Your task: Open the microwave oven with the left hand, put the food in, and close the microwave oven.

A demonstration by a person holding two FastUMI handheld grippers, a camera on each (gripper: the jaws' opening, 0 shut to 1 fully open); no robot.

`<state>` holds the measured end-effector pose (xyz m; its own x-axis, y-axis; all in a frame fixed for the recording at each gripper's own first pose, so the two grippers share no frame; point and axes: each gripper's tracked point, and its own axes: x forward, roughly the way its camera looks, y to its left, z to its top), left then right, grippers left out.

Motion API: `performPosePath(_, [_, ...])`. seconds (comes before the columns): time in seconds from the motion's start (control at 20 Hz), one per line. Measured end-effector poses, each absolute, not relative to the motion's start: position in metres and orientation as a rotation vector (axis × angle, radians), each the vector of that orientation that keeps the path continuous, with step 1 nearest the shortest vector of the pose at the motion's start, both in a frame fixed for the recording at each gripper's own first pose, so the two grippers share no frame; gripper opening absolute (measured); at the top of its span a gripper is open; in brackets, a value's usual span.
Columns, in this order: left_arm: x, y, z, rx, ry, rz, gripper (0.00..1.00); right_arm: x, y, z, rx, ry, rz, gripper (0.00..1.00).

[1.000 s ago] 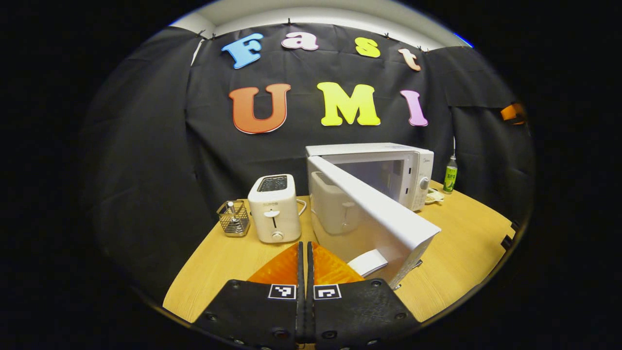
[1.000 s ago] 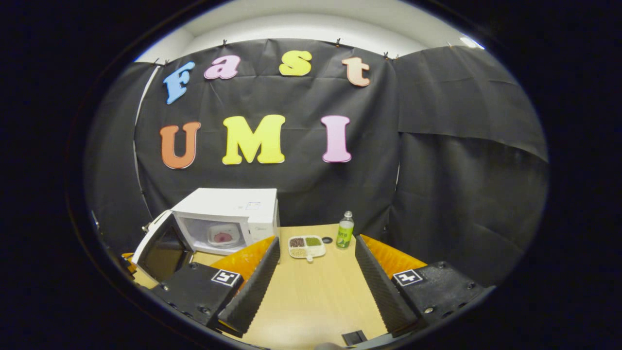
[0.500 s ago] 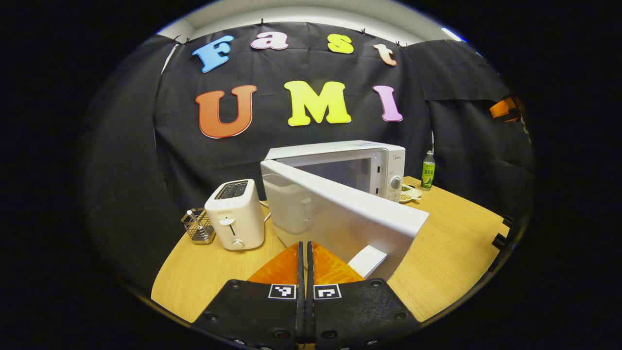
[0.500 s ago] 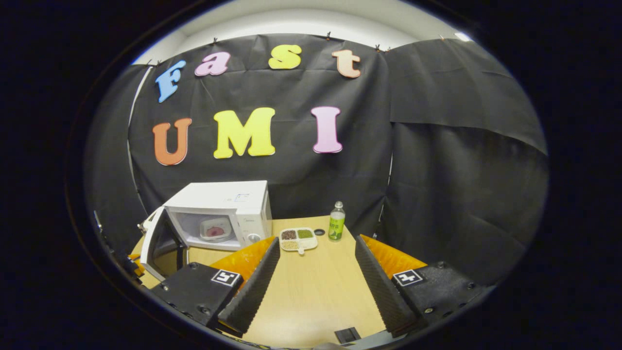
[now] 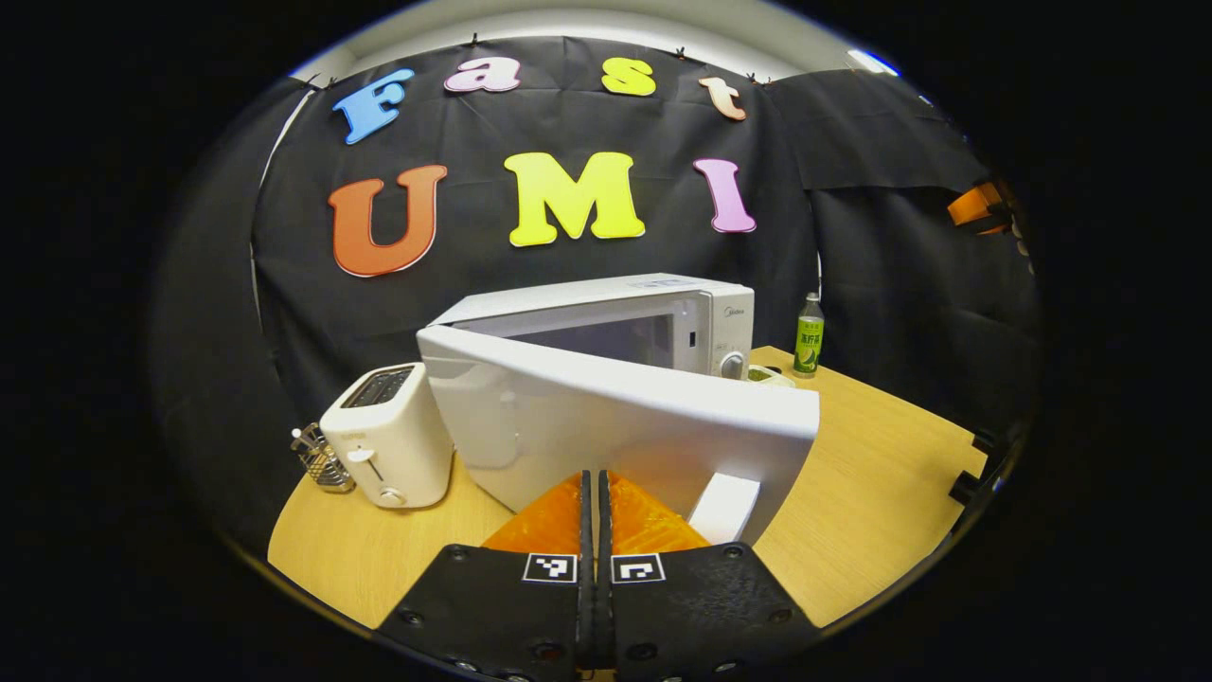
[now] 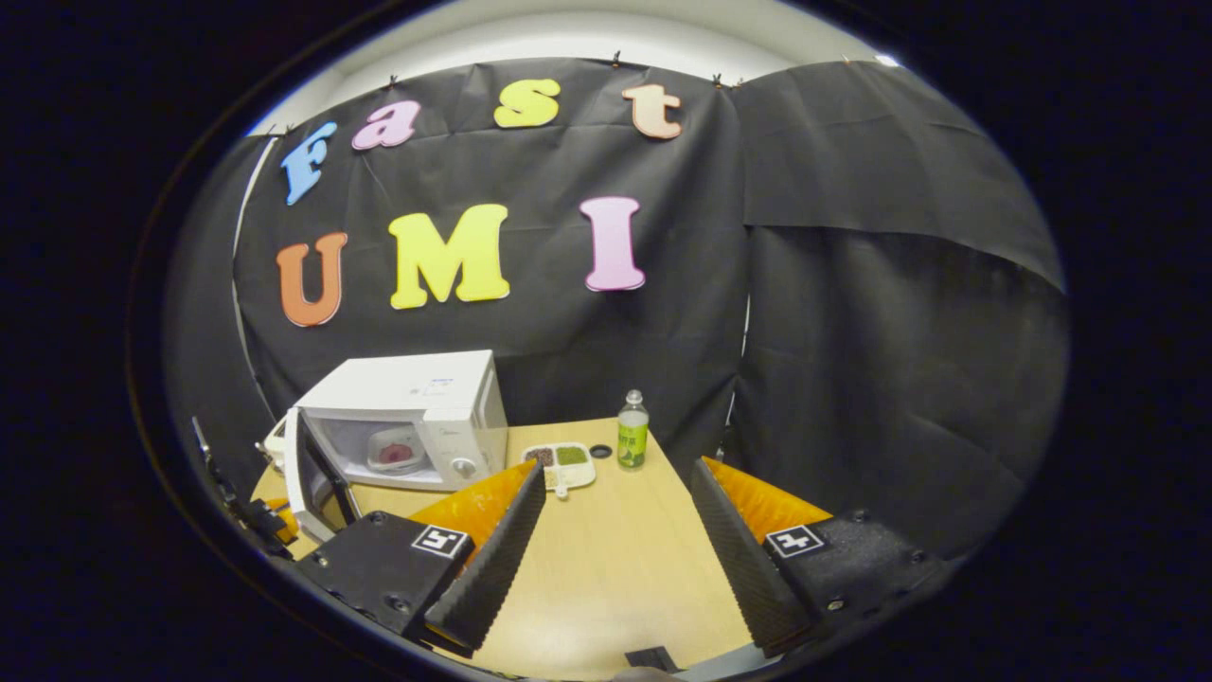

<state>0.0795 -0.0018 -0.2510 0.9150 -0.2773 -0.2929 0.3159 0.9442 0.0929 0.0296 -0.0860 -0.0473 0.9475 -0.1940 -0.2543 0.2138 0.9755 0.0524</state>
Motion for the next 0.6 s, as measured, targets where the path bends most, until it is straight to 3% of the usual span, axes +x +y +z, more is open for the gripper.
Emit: performPosePath(0.6, [0.138,-0.078,-0.259,0.14,0.289,-0.371,0.0,0.036,-0.128,-0.051,0.101,0.263,-0.274,0.99])
